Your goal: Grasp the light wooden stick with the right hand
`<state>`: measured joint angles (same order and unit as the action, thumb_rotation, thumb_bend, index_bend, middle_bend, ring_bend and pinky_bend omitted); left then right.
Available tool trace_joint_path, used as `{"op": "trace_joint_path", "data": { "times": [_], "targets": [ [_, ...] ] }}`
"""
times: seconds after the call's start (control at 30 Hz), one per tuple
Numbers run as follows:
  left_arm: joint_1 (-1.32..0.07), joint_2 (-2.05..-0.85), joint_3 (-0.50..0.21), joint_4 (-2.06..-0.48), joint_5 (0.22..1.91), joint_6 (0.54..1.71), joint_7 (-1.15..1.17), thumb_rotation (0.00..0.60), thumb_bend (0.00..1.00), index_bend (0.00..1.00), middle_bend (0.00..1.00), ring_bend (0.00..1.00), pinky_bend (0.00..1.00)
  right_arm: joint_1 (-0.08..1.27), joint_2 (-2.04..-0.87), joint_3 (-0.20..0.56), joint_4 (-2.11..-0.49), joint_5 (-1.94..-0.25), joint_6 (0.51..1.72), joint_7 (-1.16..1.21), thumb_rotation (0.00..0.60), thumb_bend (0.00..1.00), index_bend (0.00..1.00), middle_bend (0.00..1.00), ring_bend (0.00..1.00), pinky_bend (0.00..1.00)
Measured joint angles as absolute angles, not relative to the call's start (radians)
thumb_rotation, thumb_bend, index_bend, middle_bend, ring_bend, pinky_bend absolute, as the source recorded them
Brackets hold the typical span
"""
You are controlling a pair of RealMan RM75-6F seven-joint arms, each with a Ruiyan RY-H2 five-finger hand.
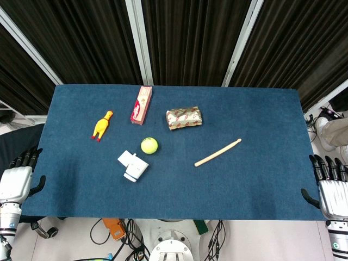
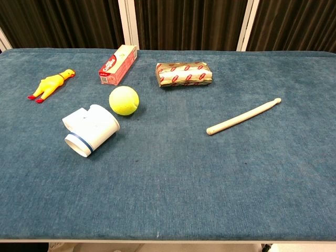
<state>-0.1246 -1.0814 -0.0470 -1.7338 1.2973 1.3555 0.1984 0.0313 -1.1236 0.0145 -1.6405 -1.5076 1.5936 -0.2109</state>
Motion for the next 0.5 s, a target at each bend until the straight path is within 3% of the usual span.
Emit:
{"op": "trace_joint_path", "data": {
  "times": [0.3,0.5],
  "targets": [
    [-0.109,-1.12,-0.058,-1.663,1.4,1.458,0.123,0.6,0.41,0.07,0.0,0.01,0.15,0.033,-1.116,0.032,-1.64,-1.451,1.546,-0.18,0.6,0.33,0.12,0.15,0.1,0.0],
    [-0.102,-1.125,-0.062,-1.66,1.394,1.461,0.115,0.6,0.41,0.07,0.0,0.01,0.15,0.037,-1.118,0.041,-1.64,-1.443,1.525,-0.188,0.6,0.33,0.14,0.15,0.1,0.0]
  ]
}}
